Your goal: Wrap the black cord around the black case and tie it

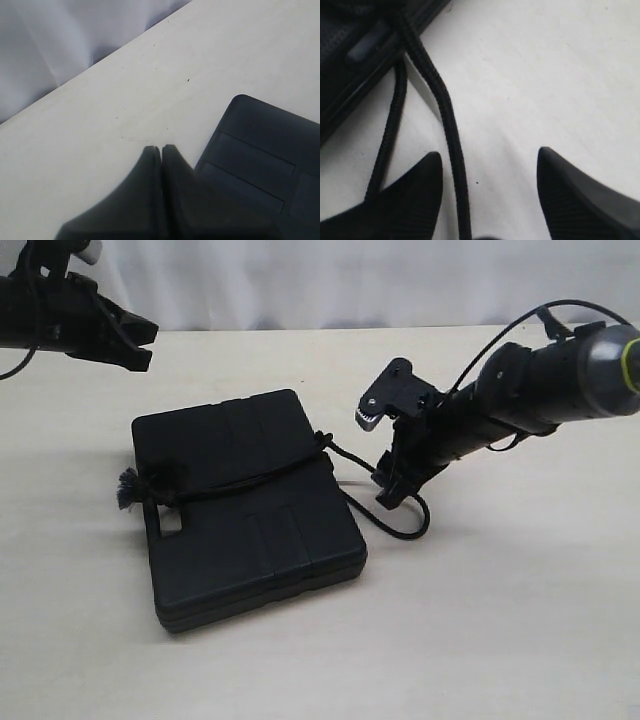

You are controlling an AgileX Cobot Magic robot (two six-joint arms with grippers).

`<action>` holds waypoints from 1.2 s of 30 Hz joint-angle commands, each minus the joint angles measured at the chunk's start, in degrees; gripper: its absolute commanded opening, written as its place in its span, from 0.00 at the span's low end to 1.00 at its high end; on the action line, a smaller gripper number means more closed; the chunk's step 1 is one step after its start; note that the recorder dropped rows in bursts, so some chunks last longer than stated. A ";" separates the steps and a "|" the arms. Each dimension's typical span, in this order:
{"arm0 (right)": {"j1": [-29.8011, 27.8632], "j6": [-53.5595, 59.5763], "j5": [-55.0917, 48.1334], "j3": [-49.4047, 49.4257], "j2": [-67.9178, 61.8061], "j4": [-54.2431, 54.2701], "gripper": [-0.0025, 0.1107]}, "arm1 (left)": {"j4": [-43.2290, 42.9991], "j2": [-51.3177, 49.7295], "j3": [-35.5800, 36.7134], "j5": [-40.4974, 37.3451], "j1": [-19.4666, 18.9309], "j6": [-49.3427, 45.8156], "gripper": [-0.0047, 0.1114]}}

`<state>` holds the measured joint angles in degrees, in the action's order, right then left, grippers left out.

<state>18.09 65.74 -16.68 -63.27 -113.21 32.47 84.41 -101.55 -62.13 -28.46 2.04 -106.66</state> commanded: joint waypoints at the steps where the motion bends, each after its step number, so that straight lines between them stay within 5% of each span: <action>1: 0.63 1.58 0.44 0.29 -0.25 -0.45 0.50 | 0.63 0.31 0.21 -0.55 0.02 0.08 0.04; 4: 1.37 2.84 0.68 0.29 -0.67 -0.45 0.46 | 0.63 0.31 0.21 -0.55 0.02 0.08 0.04; 12: 1.38 5.61 3.60 0.17 -2.74 -0.45 0.05 | 0.63 0.31 0.21 -0.87 0.02 0.08 0.04; 36: 8.09 6.61 10.43 0.05 0.16 2.97 0.06 | 0.63 0.31 0.21 -0.99 0.02 -0.03 0.04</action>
<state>26.05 72.59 -6.79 -63.27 -114.63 34.08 84.41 -101.55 -62.13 -29.07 2.04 -106.66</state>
